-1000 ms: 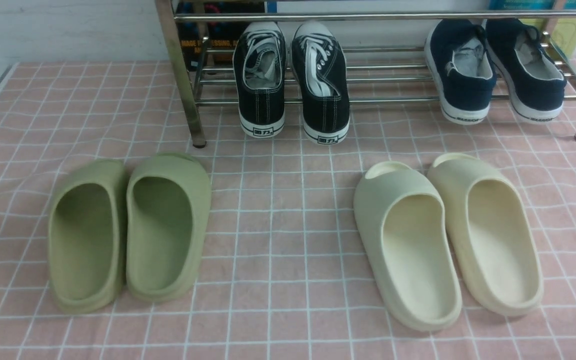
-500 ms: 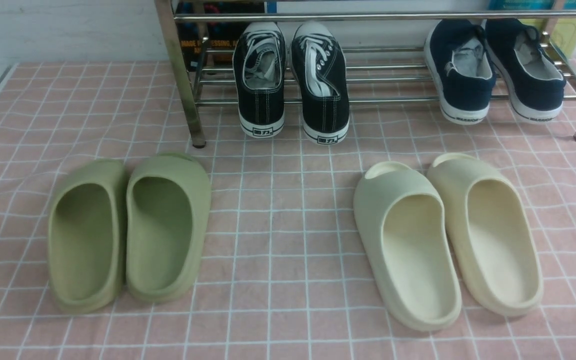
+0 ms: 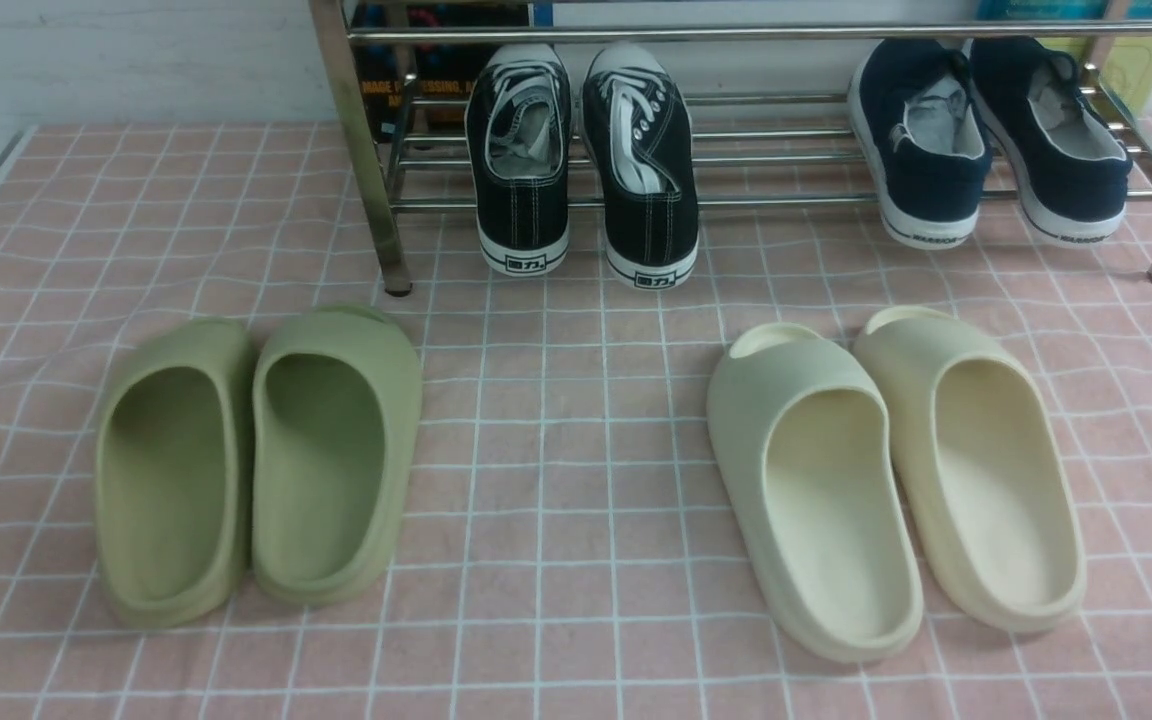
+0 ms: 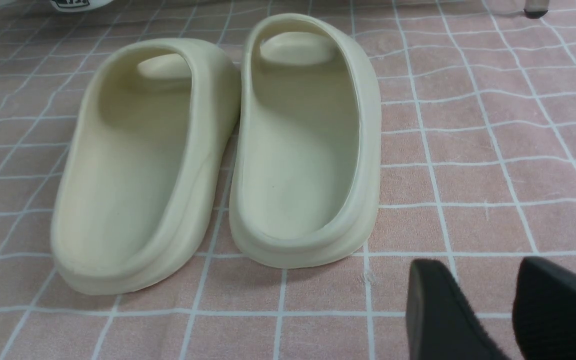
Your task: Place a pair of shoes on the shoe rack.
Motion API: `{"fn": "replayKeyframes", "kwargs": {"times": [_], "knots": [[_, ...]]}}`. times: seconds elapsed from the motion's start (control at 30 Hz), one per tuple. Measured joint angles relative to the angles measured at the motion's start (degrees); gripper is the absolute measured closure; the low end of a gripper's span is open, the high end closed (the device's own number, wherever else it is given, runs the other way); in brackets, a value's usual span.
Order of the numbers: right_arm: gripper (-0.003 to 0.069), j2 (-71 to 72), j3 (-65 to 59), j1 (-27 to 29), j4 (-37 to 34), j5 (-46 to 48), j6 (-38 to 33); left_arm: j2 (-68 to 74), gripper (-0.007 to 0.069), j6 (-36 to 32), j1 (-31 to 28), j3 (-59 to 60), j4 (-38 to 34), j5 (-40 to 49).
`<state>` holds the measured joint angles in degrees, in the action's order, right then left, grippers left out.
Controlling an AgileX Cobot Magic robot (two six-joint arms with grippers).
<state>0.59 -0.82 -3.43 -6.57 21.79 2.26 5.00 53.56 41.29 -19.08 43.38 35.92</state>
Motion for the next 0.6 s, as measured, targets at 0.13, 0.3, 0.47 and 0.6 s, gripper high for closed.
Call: {"fn": "replayKeyframes", "kwargs": {"times": [0.13,0.3,0.47,0.6], "knots": [[0.0419,0.0,0.0,0.0,0.0,0.0,0.0,-2.25,0.0587,-1.63,-1.42,1.86,0.88,-3.09],[0.0419,0.0,0.0,0.05,0.0,0.0,0.0,-4.49,0.0585,-14.17,-13.37,5.15,-3.64,-18.06],[0.0419,0.0,0.0,0.05,0.0,0.0,0.0,-4.5,0.0585,-38.13,-29.87,8.11,-23.88,-31.46],[0.0419,0.0,0.0,0.05,0.0,0.0,0.0,-4.54,0.0584,-56.9,-38.18,10.88,-42.37,-34.38]]}}
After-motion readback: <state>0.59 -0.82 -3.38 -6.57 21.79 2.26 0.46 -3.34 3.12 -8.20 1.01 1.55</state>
